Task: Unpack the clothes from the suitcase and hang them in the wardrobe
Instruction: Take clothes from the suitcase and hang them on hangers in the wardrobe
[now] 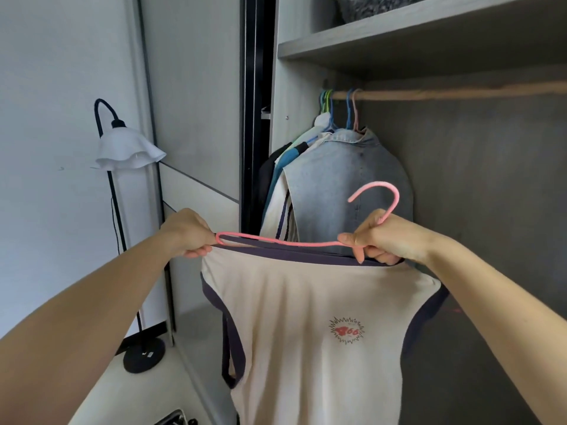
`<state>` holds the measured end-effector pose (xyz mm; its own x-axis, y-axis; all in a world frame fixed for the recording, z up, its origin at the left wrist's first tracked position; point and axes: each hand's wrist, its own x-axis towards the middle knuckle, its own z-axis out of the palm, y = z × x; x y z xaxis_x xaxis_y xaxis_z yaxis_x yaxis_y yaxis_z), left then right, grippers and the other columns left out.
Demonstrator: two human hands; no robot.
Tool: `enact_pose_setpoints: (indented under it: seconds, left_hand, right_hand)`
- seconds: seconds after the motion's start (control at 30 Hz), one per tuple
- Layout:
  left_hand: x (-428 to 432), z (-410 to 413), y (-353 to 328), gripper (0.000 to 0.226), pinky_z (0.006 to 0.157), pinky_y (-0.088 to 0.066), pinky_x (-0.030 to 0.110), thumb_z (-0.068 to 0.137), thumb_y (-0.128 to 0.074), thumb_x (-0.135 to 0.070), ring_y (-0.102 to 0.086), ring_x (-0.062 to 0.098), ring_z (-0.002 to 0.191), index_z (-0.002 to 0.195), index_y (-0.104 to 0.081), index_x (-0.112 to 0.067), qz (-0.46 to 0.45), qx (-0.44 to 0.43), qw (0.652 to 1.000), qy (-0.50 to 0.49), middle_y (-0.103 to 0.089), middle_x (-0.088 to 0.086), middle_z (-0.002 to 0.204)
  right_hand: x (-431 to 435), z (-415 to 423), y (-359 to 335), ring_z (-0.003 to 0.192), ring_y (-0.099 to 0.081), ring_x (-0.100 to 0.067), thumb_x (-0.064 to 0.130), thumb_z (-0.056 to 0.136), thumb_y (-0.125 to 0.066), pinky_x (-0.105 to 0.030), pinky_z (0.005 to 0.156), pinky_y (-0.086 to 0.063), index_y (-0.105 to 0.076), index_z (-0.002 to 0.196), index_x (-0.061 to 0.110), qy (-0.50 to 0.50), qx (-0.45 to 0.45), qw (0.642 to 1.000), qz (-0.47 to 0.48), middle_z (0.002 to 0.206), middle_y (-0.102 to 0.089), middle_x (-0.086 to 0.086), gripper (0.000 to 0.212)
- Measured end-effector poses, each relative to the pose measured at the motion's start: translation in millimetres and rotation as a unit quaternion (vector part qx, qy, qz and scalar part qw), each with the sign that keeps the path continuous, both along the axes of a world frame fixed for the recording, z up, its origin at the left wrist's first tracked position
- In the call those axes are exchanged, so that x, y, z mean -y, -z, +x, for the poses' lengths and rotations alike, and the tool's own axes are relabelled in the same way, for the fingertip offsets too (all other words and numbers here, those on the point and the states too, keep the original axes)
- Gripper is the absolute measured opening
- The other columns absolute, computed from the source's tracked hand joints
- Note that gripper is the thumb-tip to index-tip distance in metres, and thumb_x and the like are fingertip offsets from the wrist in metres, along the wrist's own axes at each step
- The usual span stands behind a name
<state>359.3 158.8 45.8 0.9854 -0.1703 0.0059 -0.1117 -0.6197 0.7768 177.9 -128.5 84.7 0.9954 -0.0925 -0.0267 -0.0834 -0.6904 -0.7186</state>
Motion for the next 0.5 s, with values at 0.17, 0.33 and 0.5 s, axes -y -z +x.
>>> enact_pose_setpoints:
  seconds: [0.17, 0.33, 0.5]
  left_hand:
    - [-1, -2, 1, 0.023, 0.044, -0.047, 0.019, 0.077, -0.081, -0.015, -0.057, 0.012, 0.045, 0.089, -0.072, 0.002, -0.005, -0.013, 1.0, 0.015, -0.065, 0.008, 0.057]
    - [6, -8, -17, 0.014, 0.045, -0.046, 0.019, 0.077, -0.075, -0.009, -0.056, 0.011, 0.044, 0.088, -0.071, -0.002, -0.019, 0.023, 0.999, 0.025, -0.064, 0.006, 0.055]
    - [29, -26, -38, 0.014, 0.047, -0.051, 0.021, 0.071, -0.078, -0.012, -0.06, 0.015, 0.048, 0.077, -0.068, -0.005, 0.002, 0.077, 0.994, 0.071, -0.063, 0.008, 0.057]
  right_hand:
    - [1, 2, -16, 0.049, -0.012, -0.015, 0.033, 0.092, -0.063, -0.027, 0.049, -0.011, -0.059, 0.057, 0.008, 0.003, -0.048, 0.999, -0.009, 0.053, -0.021, -0.002, 0.043]
    - [-13, 6, -23, 0.043, -0.021, -0.018, 0.04, 0.086, -0.07, -0.022, 0.042, -0.02, -0.063, 0.055, 0.008, -0.009, -0.078, 0.982, -0.174, 0.047, -0.027, -0.001, 0.045]
    - [-23, 18, -37, 0.043, -0.022, -0.016, 0.035, 0.09, -0.067, -0.022, 0.043, -0.019, -0.063, 0.062, 0.004, -0.042, 0.054, 0.996, -0.065, 0.048, -0.028, 0.0, 0.042]
